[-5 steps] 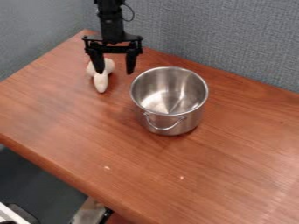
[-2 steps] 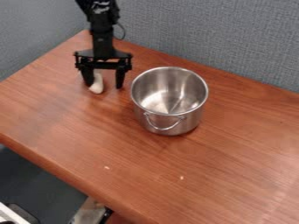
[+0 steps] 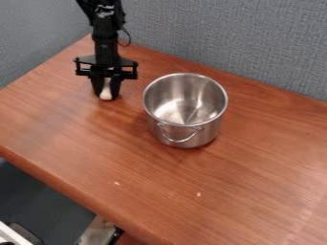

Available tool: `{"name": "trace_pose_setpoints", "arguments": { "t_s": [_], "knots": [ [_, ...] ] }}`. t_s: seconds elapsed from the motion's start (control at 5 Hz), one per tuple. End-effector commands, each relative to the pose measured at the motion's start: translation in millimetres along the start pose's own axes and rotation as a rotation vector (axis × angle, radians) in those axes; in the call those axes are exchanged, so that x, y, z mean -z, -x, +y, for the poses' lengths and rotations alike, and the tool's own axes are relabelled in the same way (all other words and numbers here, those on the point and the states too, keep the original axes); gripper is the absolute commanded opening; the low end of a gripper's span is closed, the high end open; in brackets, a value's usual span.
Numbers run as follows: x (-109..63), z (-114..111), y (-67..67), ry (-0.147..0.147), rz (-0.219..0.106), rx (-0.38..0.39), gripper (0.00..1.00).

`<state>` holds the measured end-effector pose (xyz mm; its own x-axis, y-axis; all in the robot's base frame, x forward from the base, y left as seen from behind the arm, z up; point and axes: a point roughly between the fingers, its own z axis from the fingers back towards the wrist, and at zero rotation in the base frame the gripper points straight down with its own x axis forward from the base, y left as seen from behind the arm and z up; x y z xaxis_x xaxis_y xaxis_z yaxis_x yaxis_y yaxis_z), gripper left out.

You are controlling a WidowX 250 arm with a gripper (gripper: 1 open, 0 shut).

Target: Put the mushroom in the metal pot

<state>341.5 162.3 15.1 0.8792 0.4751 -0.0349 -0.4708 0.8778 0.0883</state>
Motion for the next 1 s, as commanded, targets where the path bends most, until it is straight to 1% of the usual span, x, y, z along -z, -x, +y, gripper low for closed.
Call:
{"name": "trace_pose_setpoints", "arguments": {
  "t_s": [0.0, 0.2, 0.4, 0.6, 0.8],
  "knots": [
    [-27.4, 9, -6.9, 0.036, -0.042, 0.075, 0.0],
    [-37.1, 14, -6.5, 0.082, -0.034, 0.144, 0.0],
    [-60.8, 13, 2.1, 0.082, -0.072, 0.165, 0.0],
    [-100.6, 3, 17.8, 0.087, -0.134, 0.212, 0.0],
    [-135.3, -16, 38.4, 0.091, -0.182, 0.272, 0.0]
  ]
}}
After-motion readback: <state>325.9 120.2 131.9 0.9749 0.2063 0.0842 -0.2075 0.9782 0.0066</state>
